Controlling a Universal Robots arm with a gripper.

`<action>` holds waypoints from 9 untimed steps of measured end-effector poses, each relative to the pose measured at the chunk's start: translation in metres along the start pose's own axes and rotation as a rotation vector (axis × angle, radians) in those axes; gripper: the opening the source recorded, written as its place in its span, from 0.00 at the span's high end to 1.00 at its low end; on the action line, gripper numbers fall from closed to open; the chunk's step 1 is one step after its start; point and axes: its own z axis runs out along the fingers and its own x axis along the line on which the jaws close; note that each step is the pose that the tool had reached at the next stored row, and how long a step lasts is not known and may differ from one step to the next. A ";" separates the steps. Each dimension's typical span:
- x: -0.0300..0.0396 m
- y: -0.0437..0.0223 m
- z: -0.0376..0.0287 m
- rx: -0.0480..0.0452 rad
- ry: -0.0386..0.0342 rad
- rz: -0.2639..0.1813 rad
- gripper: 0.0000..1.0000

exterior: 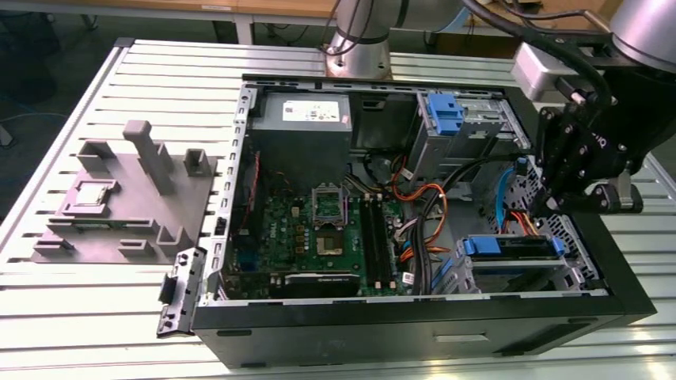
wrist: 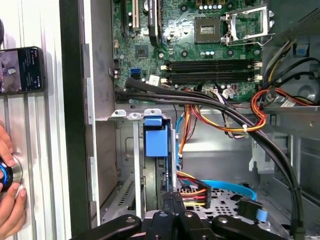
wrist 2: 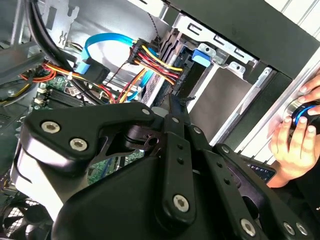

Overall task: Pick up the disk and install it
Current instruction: 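Insert the second disk wire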

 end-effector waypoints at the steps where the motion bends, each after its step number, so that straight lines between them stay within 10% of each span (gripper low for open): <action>1: -0.0013 0.0000 -0.0012 0.0000 -0.0002 0.000 0.90; 9: -0.0177 0.0005 -0.0059 -0.0018 0.0001 0.000 0.90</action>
